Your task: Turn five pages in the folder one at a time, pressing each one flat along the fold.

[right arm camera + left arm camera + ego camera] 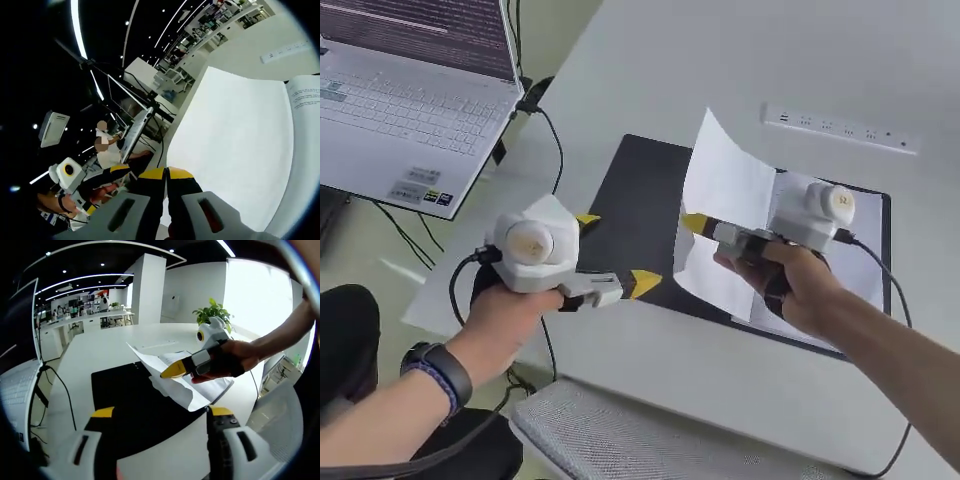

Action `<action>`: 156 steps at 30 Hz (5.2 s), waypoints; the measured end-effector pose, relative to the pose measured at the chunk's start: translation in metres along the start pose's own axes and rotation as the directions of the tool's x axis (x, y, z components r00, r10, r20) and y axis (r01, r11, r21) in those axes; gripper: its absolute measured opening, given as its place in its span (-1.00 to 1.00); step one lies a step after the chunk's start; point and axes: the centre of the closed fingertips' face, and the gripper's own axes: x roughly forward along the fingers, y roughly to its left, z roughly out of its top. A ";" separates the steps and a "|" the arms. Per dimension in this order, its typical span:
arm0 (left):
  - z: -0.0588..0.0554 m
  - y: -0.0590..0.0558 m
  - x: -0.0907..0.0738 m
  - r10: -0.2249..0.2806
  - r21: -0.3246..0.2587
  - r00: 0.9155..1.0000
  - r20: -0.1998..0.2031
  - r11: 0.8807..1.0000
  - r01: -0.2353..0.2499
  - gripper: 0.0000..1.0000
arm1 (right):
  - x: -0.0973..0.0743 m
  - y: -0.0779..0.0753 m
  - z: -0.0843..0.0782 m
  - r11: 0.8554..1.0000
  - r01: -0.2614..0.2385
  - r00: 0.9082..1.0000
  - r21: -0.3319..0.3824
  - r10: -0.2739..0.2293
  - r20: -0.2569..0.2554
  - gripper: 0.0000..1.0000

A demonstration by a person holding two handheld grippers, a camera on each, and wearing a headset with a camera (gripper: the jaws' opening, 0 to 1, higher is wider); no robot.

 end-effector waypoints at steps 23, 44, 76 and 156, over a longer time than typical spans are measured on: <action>-0.002 -0.004 -0.010 0.016 -0.027 1.000 -0.003 0.999 -0.016 0.42 | 0.042 -0.068 -0.026 0.988 0.111 0.990 0.107 -0.101 -0.098 -1.00; -0.016 0.005 0.015 0.004 -0.025 1.000 -0.031 1.000 -0.004 0.31 | 0.032 -0.051 -0.030 0.995 0.065 0.994 0.081 -0.057 -0.093 -0.90; -0.037 -0.001 0.082 -0.024 -0.013 0.993 -0.112 1.000 0.023 -0.43 | -0.069 -0.036 0.021 0.993 0.091 0.996 -0.071 -0.089 0.022 -0.75; -0.095 0.019 0.104 0.043 0.012 0.968 -0.249 0.999 -0.041 -0.94 | -0.043 -0.188 0.082 0.987 0.135 0.986 0.088 -0.143 0.087 -1.00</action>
